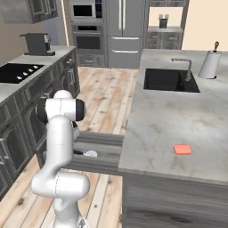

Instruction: Pick the pizza cutter from the drawer and place it on the counter.

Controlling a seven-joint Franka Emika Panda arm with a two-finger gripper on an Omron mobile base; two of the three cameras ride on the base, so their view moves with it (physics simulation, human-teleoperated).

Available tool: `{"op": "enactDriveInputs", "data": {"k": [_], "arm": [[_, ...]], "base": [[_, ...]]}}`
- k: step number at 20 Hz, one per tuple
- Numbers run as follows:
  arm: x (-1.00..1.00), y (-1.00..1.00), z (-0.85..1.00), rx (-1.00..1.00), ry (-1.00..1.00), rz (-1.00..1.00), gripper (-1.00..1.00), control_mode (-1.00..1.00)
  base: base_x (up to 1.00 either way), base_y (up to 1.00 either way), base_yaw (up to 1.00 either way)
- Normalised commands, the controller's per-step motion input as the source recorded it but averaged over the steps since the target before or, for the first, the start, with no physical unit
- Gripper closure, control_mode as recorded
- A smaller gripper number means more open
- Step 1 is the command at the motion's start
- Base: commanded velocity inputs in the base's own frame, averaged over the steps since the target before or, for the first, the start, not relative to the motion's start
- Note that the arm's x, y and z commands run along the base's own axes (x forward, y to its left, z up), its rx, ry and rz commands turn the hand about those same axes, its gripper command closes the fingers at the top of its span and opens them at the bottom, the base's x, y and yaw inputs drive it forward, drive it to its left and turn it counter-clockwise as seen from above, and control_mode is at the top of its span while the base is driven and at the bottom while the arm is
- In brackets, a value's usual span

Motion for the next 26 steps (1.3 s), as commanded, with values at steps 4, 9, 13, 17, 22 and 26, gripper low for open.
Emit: {"op": "enactDriveInputs", "data": {"k": [4,9,13,17,22,26], "arm": [[-0.22,-0.98,-0.62,0.00,0.04,0.01,-1.00,-1.00],[-0.48,-0.87,-0.87,0.00,0.08,0.00,-1.00,-1.00],[-0.27,-0.42,-1.00,-0.02,0.10,0.00,-1.00,-1.00],[-0.46,-0.14,-0.99,-0.04,0.09,0.00,1.00,-1.00],[-0.65,-0.36,-0.80,0.00,0.00,0.00,1.00,-1.00],[-0.48,-0.21,-0.31,0.01,0.00,0.00,1.00,-1.00]], "base": [[0.00,0.00,0.00],[0.00,0.00,0.00],[0.00,0.00,0.00],[0.00,0.00,0.00],[0.00,0.00,0.00],[0.00,0.00,0.00]]}}
